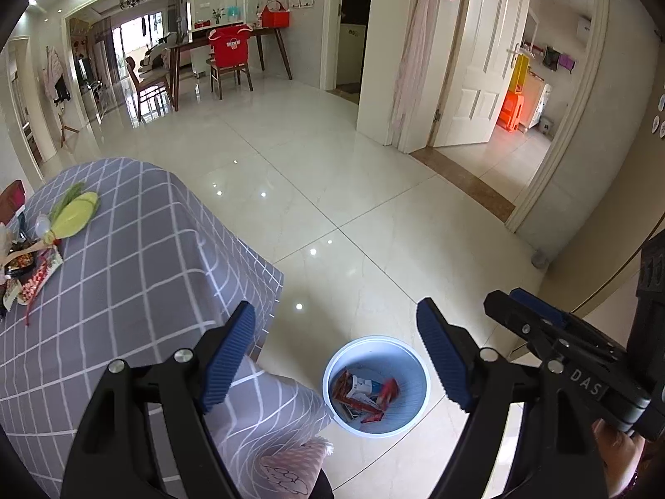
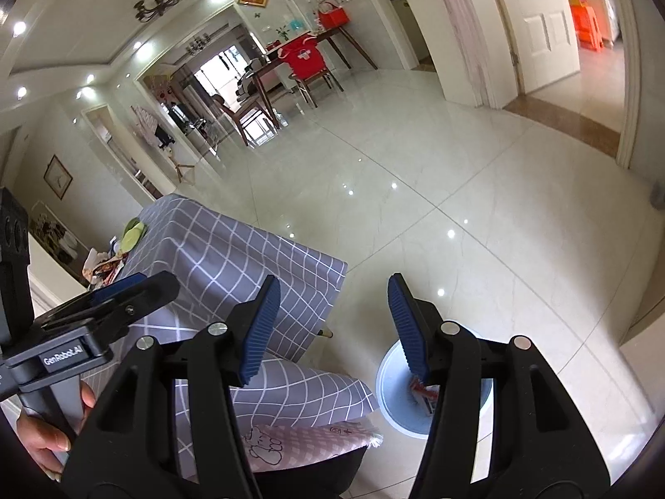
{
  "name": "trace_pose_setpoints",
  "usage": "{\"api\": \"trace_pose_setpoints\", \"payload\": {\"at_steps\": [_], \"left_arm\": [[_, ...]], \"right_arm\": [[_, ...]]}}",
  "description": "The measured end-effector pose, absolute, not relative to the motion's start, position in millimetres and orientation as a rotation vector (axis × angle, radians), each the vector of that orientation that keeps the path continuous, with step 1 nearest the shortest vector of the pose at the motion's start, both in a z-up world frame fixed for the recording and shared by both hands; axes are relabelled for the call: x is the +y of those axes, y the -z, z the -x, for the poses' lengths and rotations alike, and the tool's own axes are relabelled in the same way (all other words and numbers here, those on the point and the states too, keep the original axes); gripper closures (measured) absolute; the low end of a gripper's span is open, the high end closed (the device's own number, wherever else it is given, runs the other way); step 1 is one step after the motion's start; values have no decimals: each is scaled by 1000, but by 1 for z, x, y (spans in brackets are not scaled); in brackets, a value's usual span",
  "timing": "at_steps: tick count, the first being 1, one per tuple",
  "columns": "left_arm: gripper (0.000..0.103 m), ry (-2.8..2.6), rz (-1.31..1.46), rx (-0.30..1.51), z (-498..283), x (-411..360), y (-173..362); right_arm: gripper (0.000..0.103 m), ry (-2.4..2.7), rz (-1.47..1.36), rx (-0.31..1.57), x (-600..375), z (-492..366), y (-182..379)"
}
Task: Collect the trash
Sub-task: 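Open the right tool to drop the brown paper bag into the bucket, then move both open tools back over the trash on the table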
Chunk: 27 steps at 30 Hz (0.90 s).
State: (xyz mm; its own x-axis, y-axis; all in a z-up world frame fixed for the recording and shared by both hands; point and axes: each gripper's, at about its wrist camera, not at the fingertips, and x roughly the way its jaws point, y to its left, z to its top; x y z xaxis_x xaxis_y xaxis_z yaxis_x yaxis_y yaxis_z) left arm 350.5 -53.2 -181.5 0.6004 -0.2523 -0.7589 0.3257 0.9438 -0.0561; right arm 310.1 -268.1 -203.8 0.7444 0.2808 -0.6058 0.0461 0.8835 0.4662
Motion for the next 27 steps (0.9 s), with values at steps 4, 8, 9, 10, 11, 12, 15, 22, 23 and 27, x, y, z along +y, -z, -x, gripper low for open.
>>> {"api": "trace_pose_setpoints", "payload": {"at_steps": [4,8,9,10,11,12,15,22,23,27], "left_arm": [[25,322,-71,843,-345,-29,169],[24,291,-50,806,-339,0,150],[23,276,-46,795,-338,11,145],[23,263,-41,785,-339,22,139],[23,246,-35,774,-337,37,134],[23,234,-32,768,-338,45,129],[22,169,-11,751,-338,88,119],[20,5,61,737,-350,198,107],[20,-22,67,733,-354,211,105],[19,-71,128,769,-377,258,108]], "right_arm": [[49,-163,-449,705,-248,-309,185],[49,-211,-409,682,-217,-311,163],[49,-225,-398,676,-207,-312,158],[49,-242,-385,670,-197,-313,152],[49,-255,-375,668,-187,-315,148],[49,-270,-364,667,-177,-317,143],[48,-324,-323,664,-140,-327,131],[49,-442,-230,677,-44,-358,119],[49,-454,-218,681,-30,-365,119],[48,-474,-188,716,9,-393,123]]}}
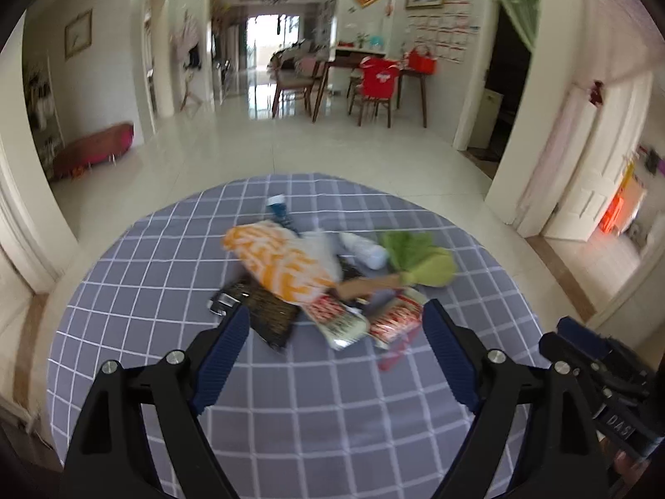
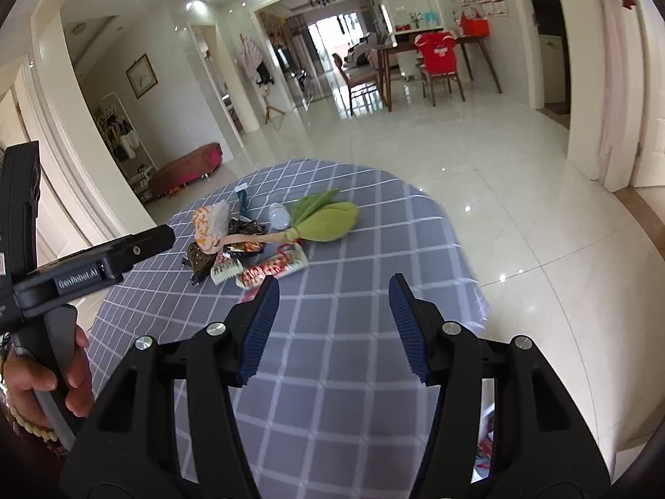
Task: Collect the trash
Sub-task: 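Move both open tools back over the trash on the table, then grasp the orange-white plastic bag with the left tool while the right tool grasps the green leaves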
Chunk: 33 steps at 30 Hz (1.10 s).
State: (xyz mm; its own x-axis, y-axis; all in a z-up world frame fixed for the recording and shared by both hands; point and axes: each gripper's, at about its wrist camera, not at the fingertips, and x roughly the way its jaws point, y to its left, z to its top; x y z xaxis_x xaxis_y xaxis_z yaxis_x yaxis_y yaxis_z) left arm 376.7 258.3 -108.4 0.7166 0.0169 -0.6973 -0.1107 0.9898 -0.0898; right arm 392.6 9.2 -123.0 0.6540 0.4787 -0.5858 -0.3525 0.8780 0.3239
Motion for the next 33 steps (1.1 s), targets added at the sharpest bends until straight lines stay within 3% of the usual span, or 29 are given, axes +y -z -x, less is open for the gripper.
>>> {"api": "trace_pose_setpoints", "payload": {"at_steps": [9,13,21,22,23,26,27,28,33], "left_arm": [[20,-95,287,827,-432,303,130],[20,-106,330,851,-452,313,144],[20,-58,344,894,-478,307,169],[24,-49,340,898,-479,306,171],[37,-41,339,905,-479,307,174],[49,-27,360,901,-479,310,176],[52,-30,361,893,-478,311,174],[53,-30,362,885,-477,311,172],[56,-56,329,808,-462,311,149]], "right_arm": [[36,-445,-167,778,54,-450,134],[25,-419,-173,783,63,-472,138],[25,-400,-166,836,85,-508,151],[25,-405,-163,841,88,-511,152],[25,-402,-152,851,92,-515,153],[25,-408,-126,867,100,-520,157],[28,-406,-114,873,103,-521,158],[45,-407,-101,878,106,-521,160],[84,-440,-51,879,111,-519,161]]}}
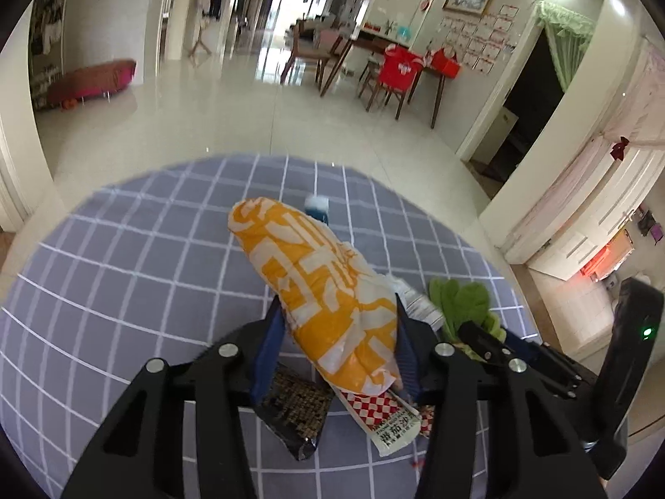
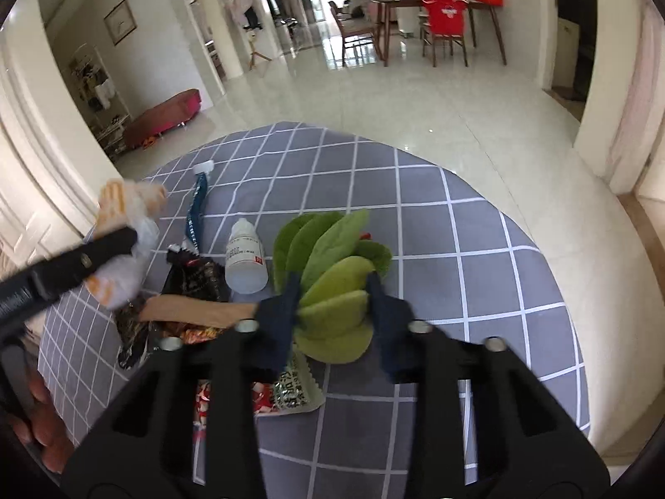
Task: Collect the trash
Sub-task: 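Grasp the orange-white plastic bag with the left tool while the right tool grasps the green leaves, then carry both items to the bucket and open the left tool over it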
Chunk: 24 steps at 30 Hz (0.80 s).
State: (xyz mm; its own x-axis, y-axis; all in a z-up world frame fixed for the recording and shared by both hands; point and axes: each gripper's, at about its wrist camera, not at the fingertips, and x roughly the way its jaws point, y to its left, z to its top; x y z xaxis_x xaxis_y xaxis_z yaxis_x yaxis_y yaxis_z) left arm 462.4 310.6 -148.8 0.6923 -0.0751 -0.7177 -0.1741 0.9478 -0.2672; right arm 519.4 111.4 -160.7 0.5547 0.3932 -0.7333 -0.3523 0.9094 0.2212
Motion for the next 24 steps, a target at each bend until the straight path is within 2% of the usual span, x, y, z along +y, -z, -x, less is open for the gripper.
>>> {"api": "trace_pose_setpoints", "payload": {"at_steps": [2,14,24], "left_arm": [[56,-52,325,789,-455,309,139],[56,59,257,685,-395,255,76],[56,265,150,690,-355,137,64]], "right_arm": [[88,-451,-55,859,108,-513,157],[88,-462,-153,675,44,-447,84],[88,-385,-222,573,-70,-370,61]]}}
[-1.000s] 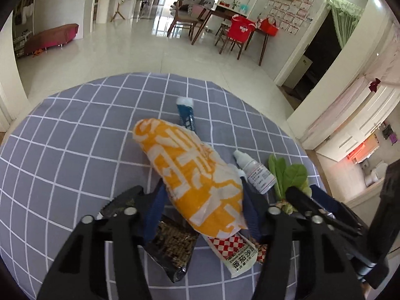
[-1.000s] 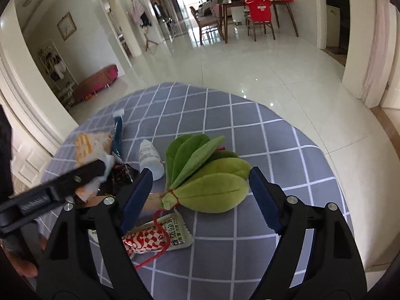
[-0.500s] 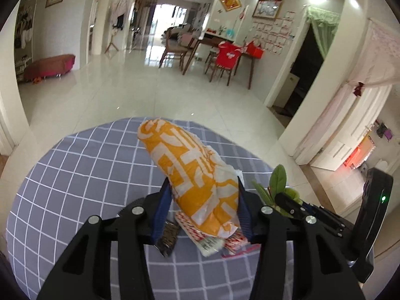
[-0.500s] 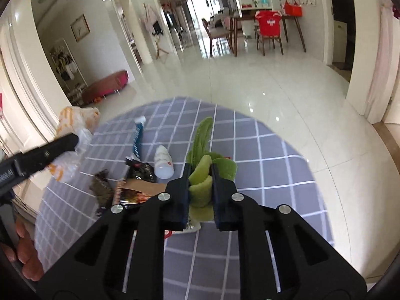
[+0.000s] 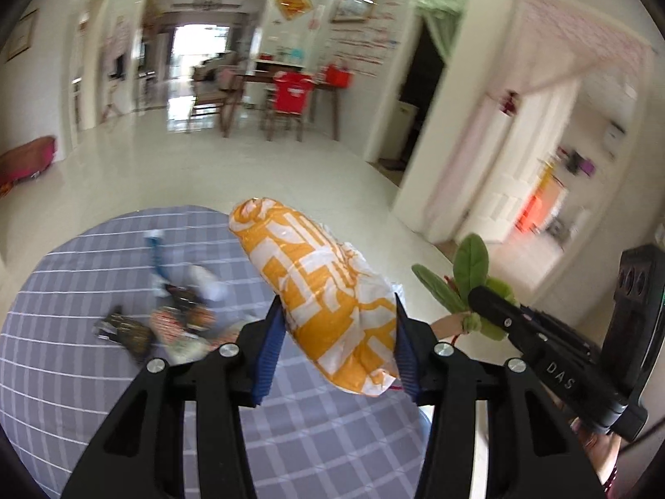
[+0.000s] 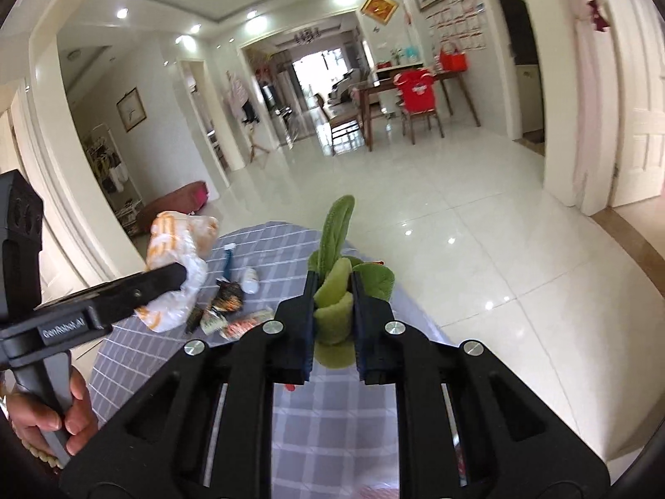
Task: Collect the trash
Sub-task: 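Carry both items to the bucket and open the left tool over it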
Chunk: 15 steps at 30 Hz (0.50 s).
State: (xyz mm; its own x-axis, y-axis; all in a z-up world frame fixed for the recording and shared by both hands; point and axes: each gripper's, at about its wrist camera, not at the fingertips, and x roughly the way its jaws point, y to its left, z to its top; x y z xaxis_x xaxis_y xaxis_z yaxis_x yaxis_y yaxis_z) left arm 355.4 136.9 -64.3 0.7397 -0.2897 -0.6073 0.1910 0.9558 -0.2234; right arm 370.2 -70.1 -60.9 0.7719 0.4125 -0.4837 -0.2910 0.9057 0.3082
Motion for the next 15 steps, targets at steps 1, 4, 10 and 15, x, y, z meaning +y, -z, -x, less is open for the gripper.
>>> {"api": "trace_pose_setpoints", "payload": {"at_steps": [1,4,10,15], "left_arm": [[56,283,135,694,-352,124,66],[56,347,95,722,-345,79,77],[56,462,4,792,-338,-9,112],[55,527,-64,876,-341,-67,150]], "right_arm": [[88,-368,-228,565,-84,-362,62],[88,-321,-253,555,-123,-344,68],[88,-192,-274,562,-196,-314,95],[88,-90,-317,586,-250,-295,124]]}}
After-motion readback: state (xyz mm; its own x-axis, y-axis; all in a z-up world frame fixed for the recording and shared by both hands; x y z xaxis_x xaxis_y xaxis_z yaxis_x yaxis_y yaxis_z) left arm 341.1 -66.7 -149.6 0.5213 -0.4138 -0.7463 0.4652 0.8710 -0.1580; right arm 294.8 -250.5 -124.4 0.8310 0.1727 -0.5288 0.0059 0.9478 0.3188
